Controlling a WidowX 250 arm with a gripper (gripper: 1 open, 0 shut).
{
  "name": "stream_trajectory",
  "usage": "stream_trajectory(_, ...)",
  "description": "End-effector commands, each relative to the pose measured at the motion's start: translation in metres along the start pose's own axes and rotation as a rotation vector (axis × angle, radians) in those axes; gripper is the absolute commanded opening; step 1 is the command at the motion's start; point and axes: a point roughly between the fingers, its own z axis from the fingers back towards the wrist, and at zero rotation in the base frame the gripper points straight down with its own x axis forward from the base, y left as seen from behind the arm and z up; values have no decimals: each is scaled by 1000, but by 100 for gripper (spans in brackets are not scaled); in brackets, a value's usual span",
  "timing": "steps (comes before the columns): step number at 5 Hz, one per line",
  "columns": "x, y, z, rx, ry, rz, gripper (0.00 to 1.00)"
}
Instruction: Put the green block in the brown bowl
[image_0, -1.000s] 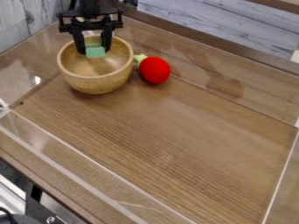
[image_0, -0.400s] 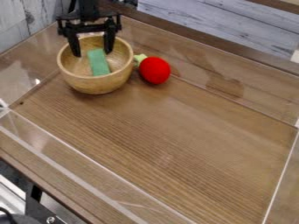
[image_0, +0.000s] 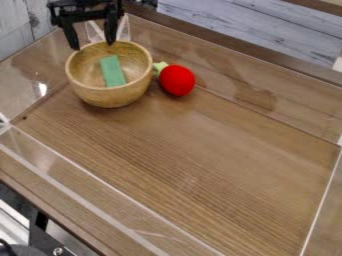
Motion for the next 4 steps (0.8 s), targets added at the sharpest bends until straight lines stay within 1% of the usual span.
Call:
stream_trajectory(1,1,-15,33,-44,-77,14,100)
stream_trajectory(2,4,-18,35,-36,-73,67,100)
stream_trajectory(3,6,-18,30,-21,-72,120,0)
stream_trajectory(4,6,-19,20,-7,-73,122,0)
